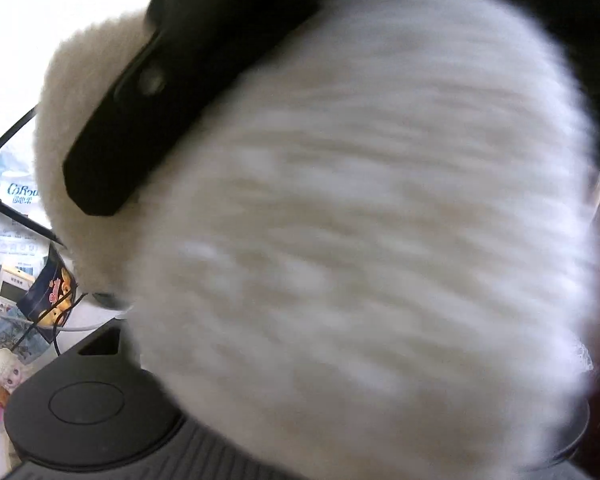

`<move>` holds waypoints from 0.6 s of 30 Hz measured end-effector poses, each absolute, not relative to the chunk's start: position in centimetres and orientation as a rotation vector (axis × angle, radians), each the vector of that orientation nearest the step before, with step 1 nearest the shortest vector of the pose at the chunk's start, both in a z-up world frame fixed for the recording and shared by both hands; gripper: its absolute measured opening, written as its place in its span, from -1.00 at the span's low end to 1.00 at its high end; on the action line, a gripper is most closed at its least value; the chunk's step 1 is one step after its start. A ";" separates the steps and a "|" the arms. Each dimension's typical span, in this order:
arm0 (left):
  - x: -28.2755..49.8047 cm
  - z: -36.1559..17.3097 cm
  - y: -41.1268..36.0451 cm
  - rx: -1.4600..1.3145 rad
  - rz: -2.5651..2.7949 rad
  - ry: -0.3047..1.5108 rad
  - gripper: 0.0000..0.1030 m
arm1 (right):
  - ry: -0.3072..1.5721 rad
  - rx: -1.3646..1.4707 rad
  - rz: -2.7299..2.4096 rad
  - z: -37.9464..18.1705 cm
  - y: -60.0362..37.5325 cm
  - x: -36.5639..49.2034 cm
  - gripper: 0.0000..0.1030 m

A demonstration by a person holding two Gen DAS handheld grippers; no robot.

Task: Clean container
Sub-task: 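Wipe the cloth over the black bottle lid with the right gripper while the left gripper holds the bottle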

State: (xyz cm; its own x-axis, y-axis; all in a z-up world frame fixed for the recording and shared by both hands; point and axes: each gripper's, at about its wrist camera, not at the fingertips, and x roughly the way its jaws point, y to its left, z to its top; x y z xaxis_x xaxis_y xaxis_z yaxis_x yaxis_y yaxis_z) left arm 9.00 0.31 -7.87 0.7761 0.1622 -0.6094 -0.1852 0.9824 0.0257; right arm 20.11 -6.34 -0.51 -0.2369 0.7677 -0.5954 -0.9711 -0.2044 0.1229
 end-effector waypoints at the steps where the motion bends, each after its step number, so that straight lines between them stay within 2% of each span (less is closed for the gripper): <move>1: 8.9 -7.9 0.5 -0.041 0.190 0.656 0.24 | 0.567 -0.488 1.730 -0.6 -6.4 20.4 -0.62; 18: 8.6 -8.9 2.6 -0.050 0.181 0.668 0.24 | 0.557 -0.471 1.456 -2.1 -10.7 26.2 -0.62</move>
State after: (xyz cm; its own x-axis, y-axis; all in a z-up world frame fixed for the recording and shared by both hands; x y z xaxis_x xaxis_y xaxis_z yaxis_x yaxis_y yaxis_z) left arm 8.62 2.60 -8.88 0.7697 0.1510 -0.6203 -0.1834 0.9830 0.0117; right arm 26.16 -10.67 -2.07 0.0309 0.7879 -0.6151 -0.9972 0.0661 0.0347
